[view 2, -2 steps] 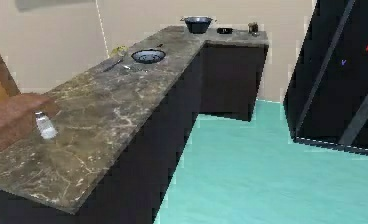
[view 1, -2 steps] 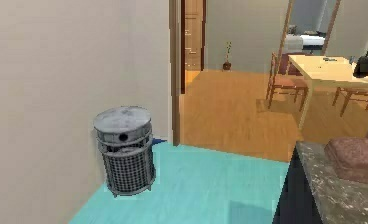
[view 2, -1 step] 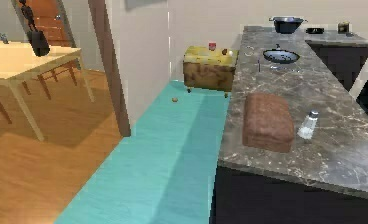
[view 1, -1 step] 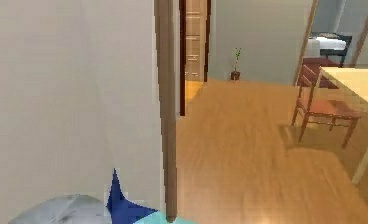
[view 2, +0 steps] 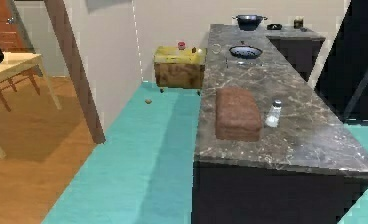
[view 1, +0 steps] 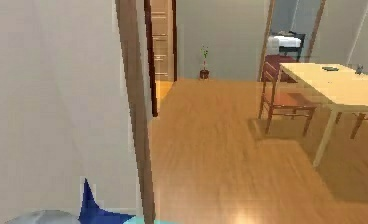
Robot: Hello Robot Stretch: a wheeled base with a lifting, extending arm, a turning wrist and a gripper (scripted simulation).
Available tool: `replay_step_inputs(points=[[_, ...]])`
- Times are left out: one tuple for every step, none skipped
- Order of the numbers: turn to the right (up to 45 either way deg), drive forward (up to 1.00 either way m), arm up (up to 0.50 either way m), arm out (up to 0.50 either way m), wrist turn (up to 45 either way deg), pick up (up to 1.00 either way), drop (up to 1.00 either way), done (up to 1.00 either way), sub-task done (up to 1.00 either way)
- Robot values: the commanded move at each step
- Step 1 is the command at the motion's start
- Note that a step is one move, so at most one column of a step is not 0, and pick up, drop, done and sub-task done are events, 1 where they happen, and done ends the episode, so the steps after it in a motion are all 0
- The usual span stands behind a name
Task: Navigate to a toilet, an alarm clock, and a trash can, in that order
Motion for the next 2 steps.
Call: replay_step_inputs(points=[[0.0,0.20,0.00,0.00,0.0,0.00,0.00,0.00,0.00],[6.0,0.00,0.00,0.00,0.0,0.00,0.00,0.00,0.00]])
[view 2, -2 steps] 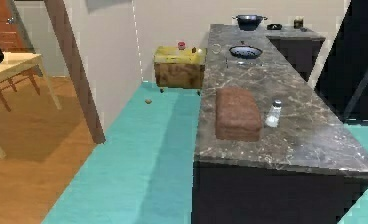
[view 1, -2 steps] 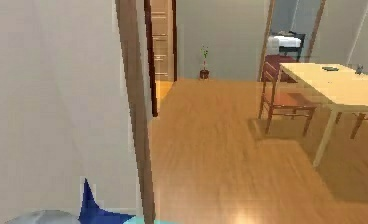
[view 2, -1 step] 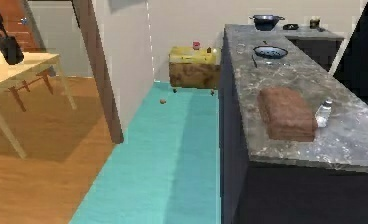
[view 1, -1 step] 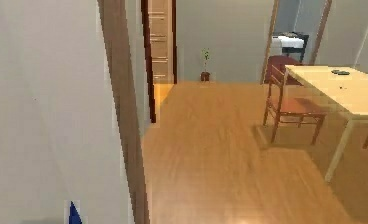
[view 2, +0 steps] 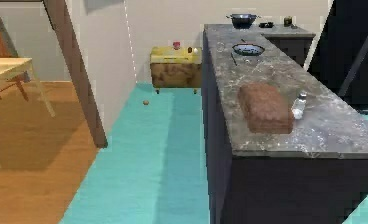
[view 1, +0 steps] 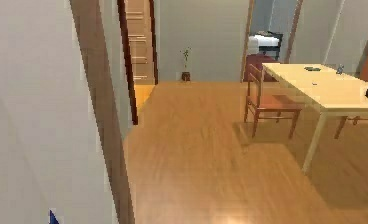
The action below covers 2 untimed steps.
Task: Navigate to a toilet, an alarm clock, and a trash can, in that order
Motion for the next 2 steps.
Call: replay_step_inputs(points=[[0.0,1.00,0.00,0.00,0.0,0.00,0.00,0.00,0.00],[3.0,0.00,0.00,0.00,0.0,0.00,0.00,0.00,0.00]])
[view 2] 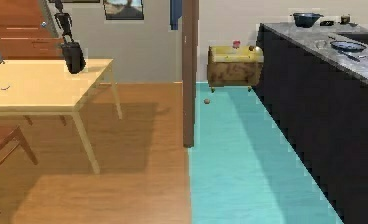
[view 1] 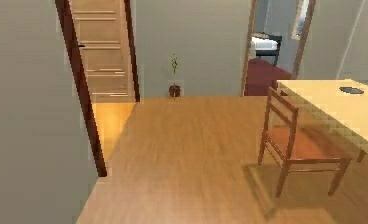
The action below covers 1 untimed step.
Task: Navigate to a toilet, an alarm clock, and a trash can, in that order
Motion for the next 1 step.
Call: replay_step_inputs(points=[[0.0,1.00,0.00,0.00,0.0,0.00,0.00,0.00,0.00]])
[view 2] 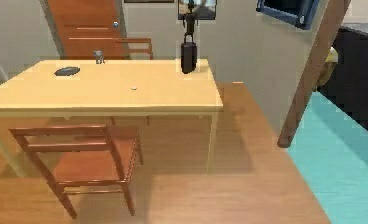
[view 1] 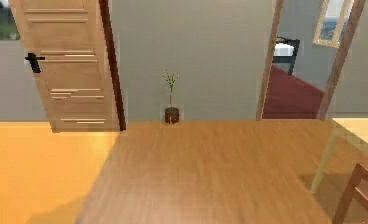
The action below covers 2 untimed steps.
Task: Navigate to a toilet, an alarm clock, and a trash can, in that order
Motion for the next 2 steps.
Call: replay_step_inputs(points=[[0.0,1.00,0.00,0.00,0.0,0.00,0.00,0.00,0.00],[36.0,0.00,0.00,0.00,0.0,0.00,0.00,0.00,0.00]])
